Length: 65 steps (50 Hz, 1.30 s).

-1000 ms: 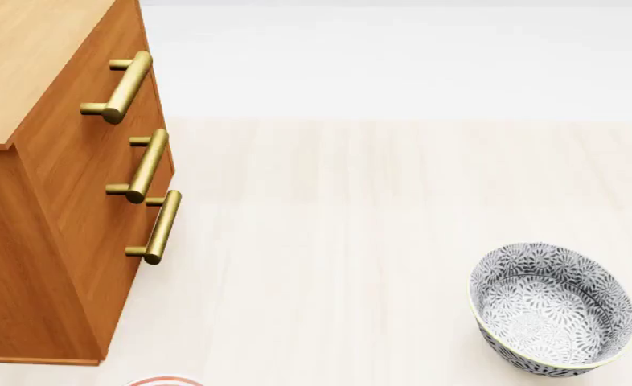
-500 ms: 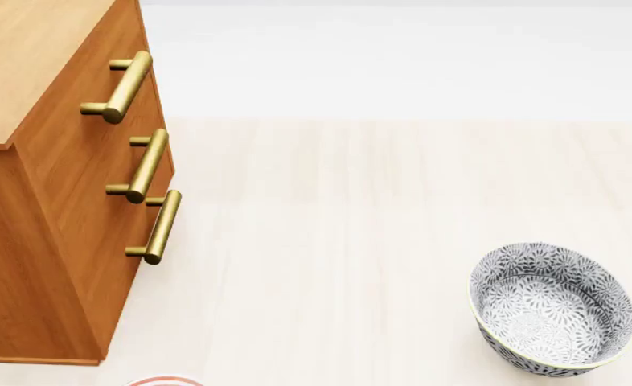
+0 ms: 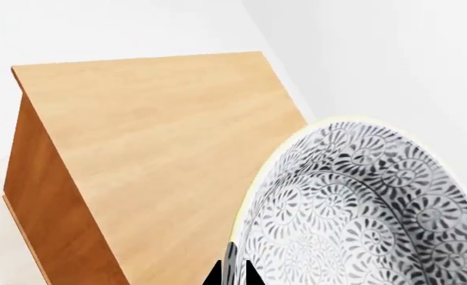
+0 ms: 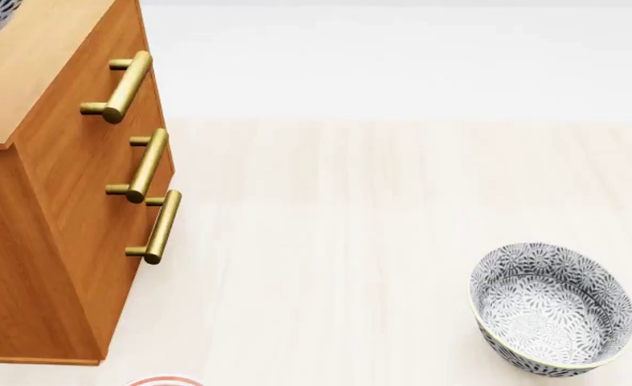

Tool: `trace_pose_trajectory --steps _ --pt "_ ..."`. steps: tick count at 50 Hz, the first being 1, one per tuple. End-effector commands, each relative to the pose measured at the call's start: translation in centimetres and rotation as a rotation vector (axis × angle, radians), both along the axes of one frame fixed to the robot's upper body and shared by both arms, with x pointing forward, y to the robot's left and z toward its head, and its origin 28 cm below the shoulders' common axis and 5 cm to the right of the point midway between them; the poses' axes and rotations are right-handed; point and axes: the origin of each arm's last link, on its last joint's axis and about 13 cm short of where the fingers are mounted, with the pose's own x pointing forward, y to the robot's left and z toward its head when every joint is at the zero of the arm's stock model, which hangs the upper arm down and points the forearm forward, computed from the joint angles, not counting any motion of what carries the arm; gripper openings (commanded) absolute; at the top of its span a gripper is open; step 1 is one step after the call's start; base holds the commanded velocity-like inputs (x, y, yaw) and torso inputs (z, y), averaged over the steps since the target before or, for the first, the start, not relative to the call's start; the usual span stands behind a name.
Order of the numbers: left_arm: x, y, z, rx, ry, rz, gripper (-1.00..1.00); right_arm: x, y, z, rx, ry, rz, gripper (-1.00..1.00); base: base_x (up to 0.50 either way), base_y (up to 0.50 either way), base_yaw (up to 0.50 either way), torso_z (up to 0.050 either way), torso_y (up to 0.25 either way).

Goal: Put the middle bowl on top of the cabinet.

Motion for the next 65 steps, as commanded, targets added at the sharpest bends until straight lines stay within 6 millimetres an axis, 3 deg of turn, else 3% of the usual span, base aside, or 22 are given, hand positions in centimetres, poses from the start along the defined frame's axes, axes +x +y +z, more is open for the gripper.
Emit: trace_pose_trajectory --steps 1,21,34,38,55,56,65 --pt "1.3 1.6 -1.5 -0.029 0.005 0.052 -1.0 0.0 0.0 0.0 -0.002 0.0 0.0 1.0 0.0 0.0 0.0 0.0 0.01" --pt "3.0 2.3 -4.5 -0.042 0.0 0.103 -1.0 0.0 0.1 0.0 -0.004 -0.002 0.001 1.0 0.0 0.0 0.0 0.0 0.001" --pt "3.4 2.7 -5.4 -0.023 0.016 0.126 -1.0 -0.2 0.1 0.1 -0.005 -0.002 0.0 1.0 0.0 0.0 0.0 0.0 0.0" --pt "3.8 2.8 -6.6 -0.013 0.039 0.137 -1.0 -0.3 0.1 0.1 -0.006 -0.002 0.0 1.0 0.0 0.0 0.0 0.0 0.0" --pt "3.9 3.2 -7.0 0.061 0.056 0.144 -1.0 -0.5 0.1 0.1 -0.009 -0.001 0.002 1.0 0.0 0.0 0.0 0.0 0.0" --pt "3.9 3.2 -7.0 0.08 0.057 0.148 1.0 -0.5 0.1 0.1 -0.009 -0.001 0.003 1.0 0.0 0.0 0.0 0.0 0.0" --pt "3.2 3.1 -5.8 0.119 0.039 0.191 1.0 -0.4 0.1 0.1 -0.009 0.0 0.003 1.0 0.0 0.0 0.0 0.0 0.0"
